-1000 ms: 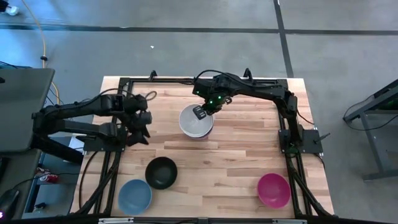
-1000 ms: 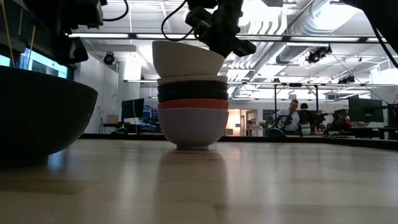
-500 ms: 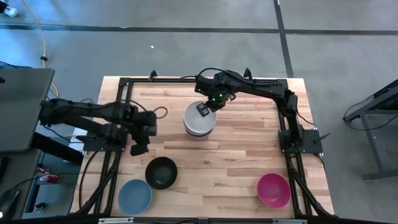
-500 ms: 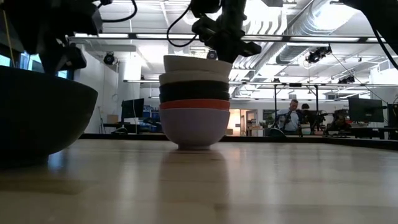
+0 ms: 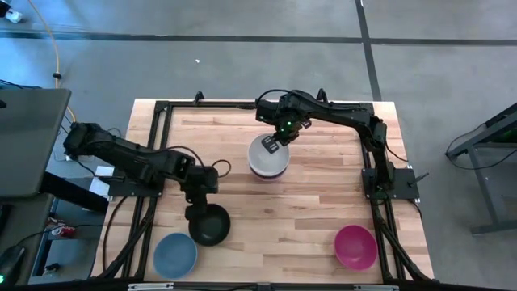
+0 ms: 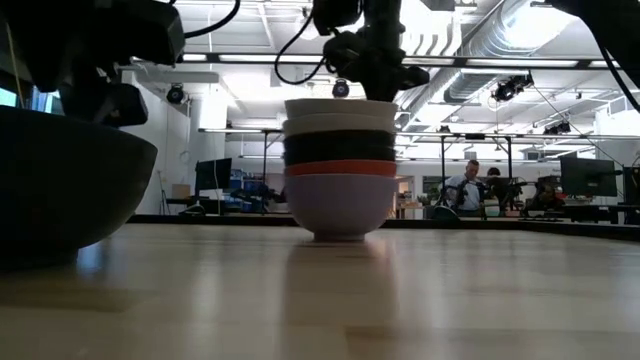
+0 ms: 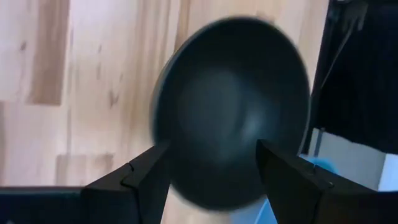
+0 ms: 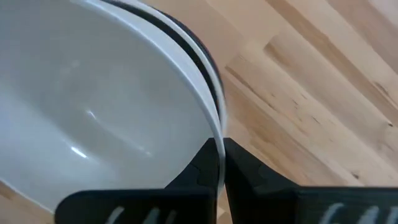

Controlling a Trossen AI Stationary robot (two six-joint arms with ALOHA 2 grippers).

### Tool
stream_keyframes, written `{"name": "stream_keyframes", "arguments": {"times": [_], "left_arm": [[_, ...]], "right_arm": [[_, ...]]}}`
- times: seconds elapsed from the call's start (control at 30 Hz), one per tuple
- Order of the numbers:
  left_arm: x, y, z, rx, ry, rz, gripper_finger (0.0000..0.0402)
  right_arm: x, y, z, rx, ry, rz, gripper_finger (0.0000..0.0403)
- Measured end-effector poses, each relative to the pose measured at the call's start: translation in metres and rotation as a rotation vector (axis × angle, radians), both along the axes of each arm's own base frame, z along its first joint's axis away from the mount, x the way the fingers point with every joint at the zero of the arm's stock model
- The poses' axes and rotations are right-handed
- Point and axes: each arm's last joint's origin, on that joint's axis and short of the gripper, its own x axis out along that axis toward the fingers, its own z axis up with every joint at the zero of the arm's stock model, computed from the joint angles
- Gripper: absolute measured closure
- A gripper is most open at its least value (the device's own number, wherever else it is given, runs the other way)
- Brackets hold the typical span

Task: Nest bowls inside each other
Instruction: Stack the white bowl on top of the white bowl

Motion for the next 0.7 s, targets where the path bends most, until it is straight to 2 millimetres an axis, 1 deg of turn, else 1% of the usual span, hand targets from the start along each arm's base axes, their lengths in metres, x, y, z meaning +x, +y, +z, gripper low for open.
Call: {"name": "stream_keyframes", "arguments": {"times": [0.17, 0.43, 0.5, 0.7], "left_arm": [[0.006, -0.005, -0.005, 0.002, 0.019, 0.040, 0.0183], [0.005, -0.012, -0.006, 0.019, 0.041, 0.076, 0.0183], [0.004, -0.015, -0.006, 0.016, 0.045, 0.075, 0.0183], [0.002, -0.023, -0.006, 0.007, 0.071, 0.101, 0.0183]], "right_arm": [[0.001, 0.005, 0.000, 0.026, -0.007, 0.032, 0.0403], [0.003, 0.011, -0.001, 0.084, -0.015, 0.062, 0.0403], [0.004, 0.011, -0.004, 0.108, -0.008, 0.064, 0.0403], [0.011, 0.010, -0.013, 0.091, -0.005, 0.092, 0.0401]]}}
